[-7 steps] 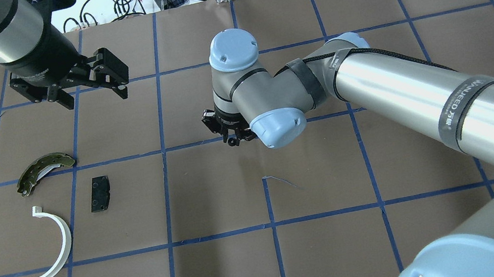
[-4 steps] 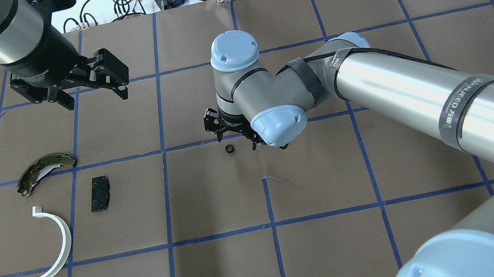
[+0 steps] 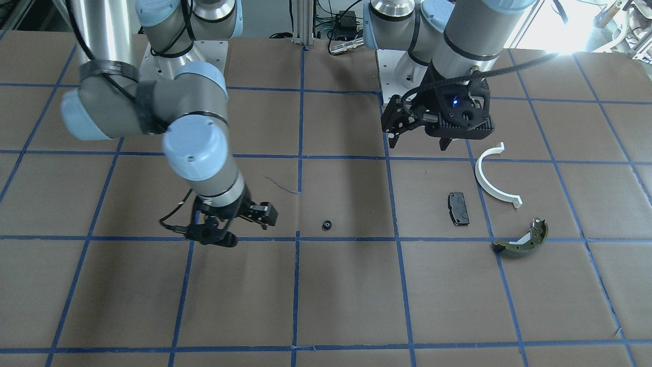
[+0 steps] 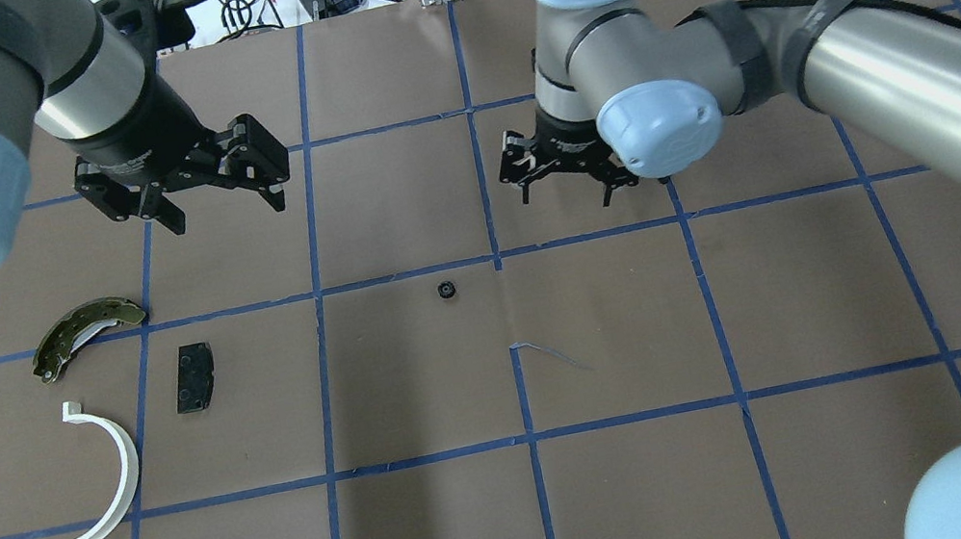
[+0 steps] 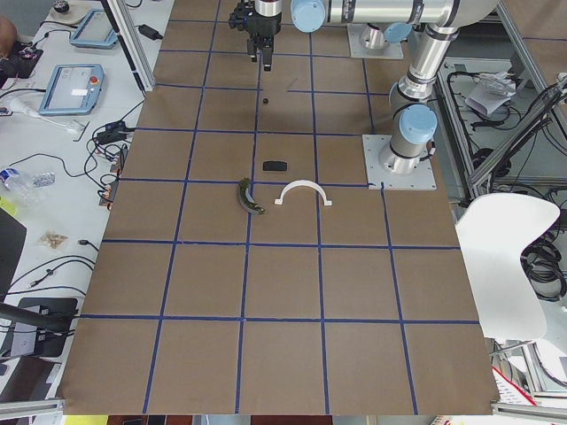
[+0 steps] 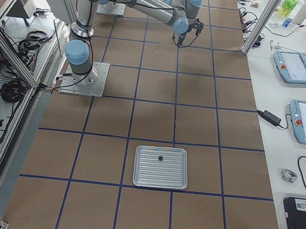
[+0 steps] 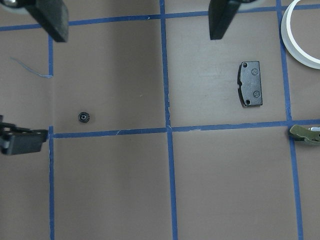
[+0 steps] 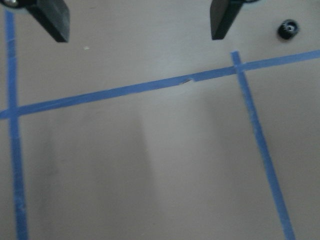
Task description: Place bearing gear from tray to pile
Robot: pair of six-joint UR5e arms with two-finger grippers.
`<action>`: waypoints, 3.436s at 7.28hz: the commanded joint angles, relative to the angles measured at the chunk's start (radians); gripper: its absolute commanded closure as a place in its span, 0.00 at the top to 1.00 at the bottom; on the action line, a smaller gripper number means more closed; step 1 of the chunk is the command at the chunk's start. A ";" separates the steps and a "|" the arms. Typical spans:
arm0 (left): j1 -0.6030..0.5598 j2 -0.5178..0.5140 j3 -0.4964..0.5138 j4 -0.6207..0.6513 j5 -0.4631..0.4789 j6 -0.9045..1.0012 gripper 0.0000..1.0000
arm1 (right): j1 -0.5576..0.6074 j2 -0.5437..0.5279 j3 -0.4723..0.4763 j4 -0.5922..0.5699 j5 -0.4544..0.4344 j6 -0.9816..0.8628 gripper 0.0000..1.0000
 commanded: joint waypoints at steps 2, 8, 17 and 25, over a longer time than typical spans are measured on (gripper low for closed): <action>-0.163 -0.123 -0.223 0.357 -0.001 -0.196 1.00 | -0.367 -0.111 0.001 0.066 -0.099 -0.523 1.00; -0.211 -0.375 -0.304 0.720 0.005 -0.230 1.00 | -0.938 0.040 -0.005 -0.083 -0.130 -1.189 0.99; -0.246 -0.436 -0.236 0.703 0.028 -0.115 0.50 | -1.029 0.219 -0.063 -0.169 -0.135 -1.349 0.70; -0.103 -0.338 -0.216 0.525 0.097 0.006 0.00 | -1.032 0.231 -0.060 -0.221 -0.168 -1.400 0.61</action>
